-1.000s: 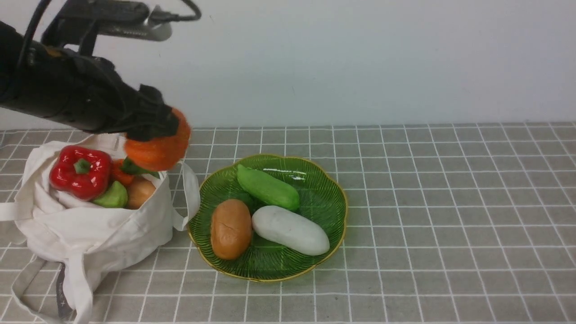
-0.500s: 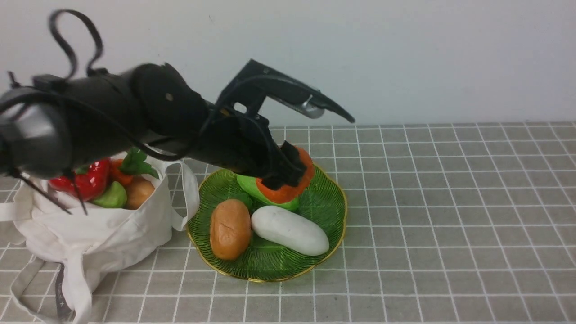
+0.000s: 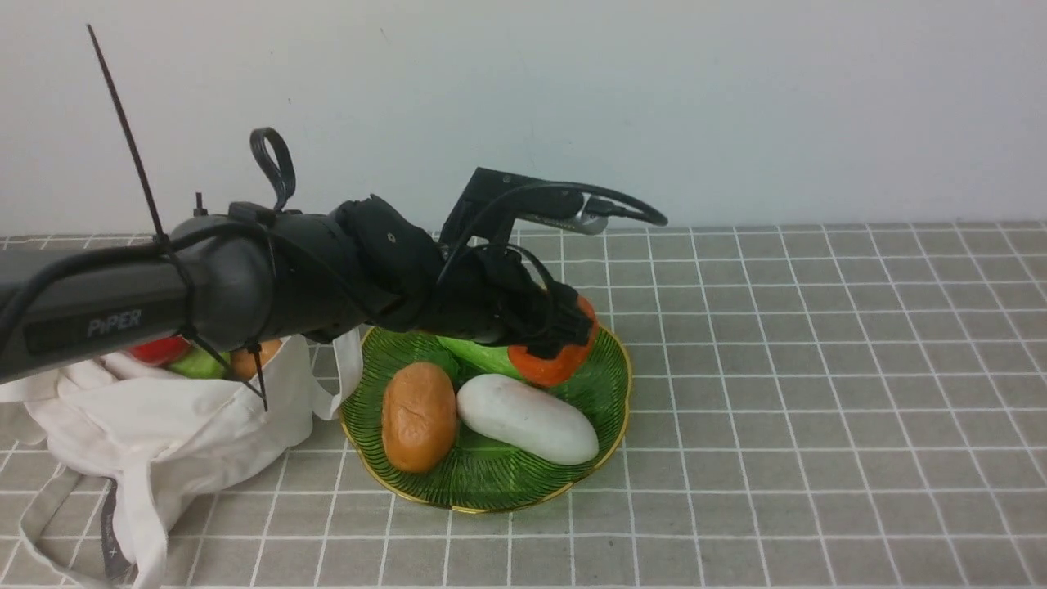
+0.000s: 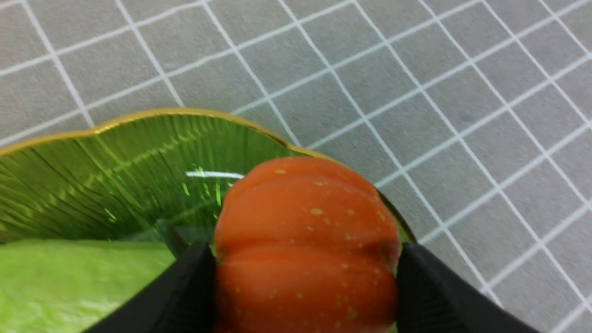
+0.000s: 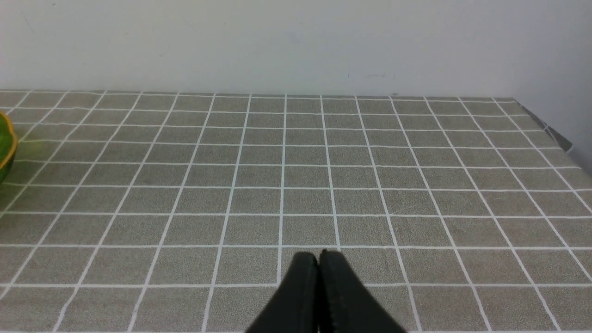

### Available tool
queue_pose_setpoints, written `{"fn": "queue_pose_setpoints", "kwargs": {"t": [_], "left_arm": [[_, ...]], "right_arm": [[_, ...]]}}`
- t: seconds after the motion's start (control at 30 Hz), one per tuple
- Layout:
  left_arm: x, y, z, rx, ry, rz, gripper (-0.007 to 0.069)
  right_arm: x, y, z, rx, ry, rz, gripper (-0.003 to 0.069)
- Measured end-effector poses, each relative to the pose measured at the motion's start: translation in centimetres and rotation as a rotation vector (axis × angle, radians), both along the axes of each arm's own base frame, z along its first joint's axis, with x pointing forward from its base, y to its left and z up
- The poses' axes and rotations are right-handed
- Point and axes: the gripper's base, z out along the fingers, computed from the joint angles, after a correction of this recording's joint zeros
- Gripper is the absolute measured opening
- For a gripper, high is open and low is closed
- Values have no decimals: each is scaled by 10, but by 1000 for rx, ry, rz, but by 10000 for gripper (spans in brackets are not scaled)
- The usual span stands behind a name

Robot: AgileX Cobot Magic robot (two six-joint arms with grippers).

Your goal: Take vegetables from bag on grey coffee tablecloth place on plate.

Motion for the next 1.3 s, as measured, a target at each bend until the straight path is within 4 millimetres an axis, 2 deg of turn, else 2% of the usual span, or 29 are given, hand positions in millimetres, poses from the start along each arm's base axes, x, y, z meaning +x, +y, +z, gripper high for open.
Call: {"fn": "queue_pose_setpoints", "kwargs": {"t": [0.13, 0.23, 0.43, 0.53, 0.57, 0.67, 0.7, 0.73, 0.77, 0.8, 0.83, 0.93, 0.97, 1.1, 1.17, 1.3], "left_arm": [[0, 0, 0, 6, -7, -5, 572], [-1, 0, 4, 3, -13, -13, 626], [-7, 3, 32, -18, -79, -30, 623], [-23, 9, 77, -65, -166, -52, 481], [-24, 10, 80, -69, -172, -54, 470], [-57, 22, 136, -95, -277, -132, 213], [-66, 26, 148, -100, -295, -152, 150], [-70, 28, 153, -102, -309, -157, 135], [-87, 37, 172, -107, -330, -189, 54], [-92, 39, 176, -114, -333, -194, 42], [-107, 48, 192, -125, -346, -205, 14], [-142, 70, 218, -140, -361, -205, -5], [-144, 71, 219, -144, -356, -201, -5], [-184, 96, 226, -153, -398, -135, -5], [-192, 102, 224, -156, -412, -115, -5], [-232, 126, 205, -197, -478, -38, -5]], "right_arm": [[0, 0, 0, 0, 0, 0, -13], [0, 0, 0, 0, 0, 0, -13], [0, 0, 0, 0, 0, 0, -13], [0, 0, 0, 0, 0, 0, -13], [0, 0, 0, 0, 0, 0, -13], [0, 0, 0, 0, 0, 0, -13], [0, 0, 0, 0, 0, 0, -13], [0, 0, 0, 0, 0, 0, -13], [0, 0, 0, 0, 0, 0, -13], [0, 0, 0, 0, 0, 0, -13], [0, 0, 0, 0, 0, 0, -13], [0, 0, 0, 0, 0, 0, -13], [0, 0, 0, 0, 0, 0, -13], [0, 0, 0, 0, 0, 0, -13], [0, 0, 0, 0, 0, 0, -13], [0, 0, 0, 0, 0, 0, -13]]}}
